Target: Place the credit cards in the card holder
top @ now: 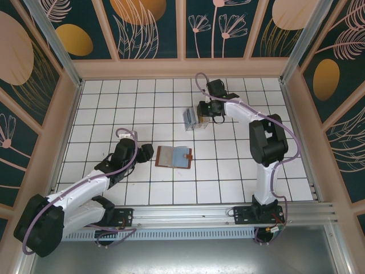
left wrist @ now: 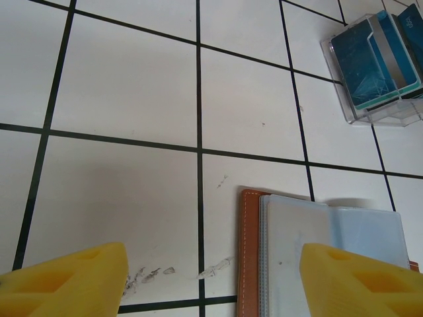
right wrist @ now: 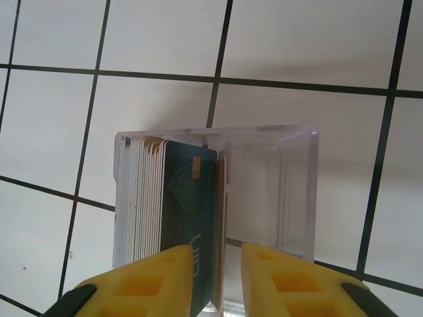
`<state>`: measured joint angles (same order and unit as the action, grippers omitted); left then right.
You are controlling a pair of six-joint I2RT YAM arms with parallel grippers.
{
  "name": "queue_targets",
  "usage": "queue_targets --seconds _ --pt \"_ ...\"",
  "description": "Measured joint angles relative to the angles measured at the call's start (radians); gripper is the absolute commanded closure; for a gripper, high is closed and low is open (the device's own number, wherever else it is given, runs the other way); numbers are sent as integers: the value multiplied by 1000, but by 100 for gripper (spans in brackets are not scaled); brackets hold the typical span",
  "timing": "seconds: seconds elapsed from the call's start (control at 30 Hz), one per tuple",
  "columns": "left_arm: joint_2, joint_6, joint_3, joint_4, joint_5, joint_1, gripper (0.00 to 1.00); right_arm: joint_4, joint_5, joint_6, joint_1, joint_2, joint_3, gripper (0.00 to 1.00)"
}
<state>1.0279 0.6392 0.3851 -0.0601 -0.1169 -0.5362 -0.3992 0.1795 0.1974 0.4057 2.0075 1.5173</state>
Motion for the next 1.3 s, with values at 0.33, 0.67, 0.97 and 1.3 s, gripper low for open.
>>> queue_targets --seconds 0.33,0.67,0.97,1.3 --pt "1 0 0 0 1 0 30 23 1 -1 2 10 -21 92" --pt "14 1 0 -6 31 0 29 34 4 3 2 -87 -57 99" --pt "22 1 0 -11 66 0 28 43 32 33 4 -229 -162 100" --pt "64 25 -21 -43 166 0 30 152 139 255 190 -541 -528 100"
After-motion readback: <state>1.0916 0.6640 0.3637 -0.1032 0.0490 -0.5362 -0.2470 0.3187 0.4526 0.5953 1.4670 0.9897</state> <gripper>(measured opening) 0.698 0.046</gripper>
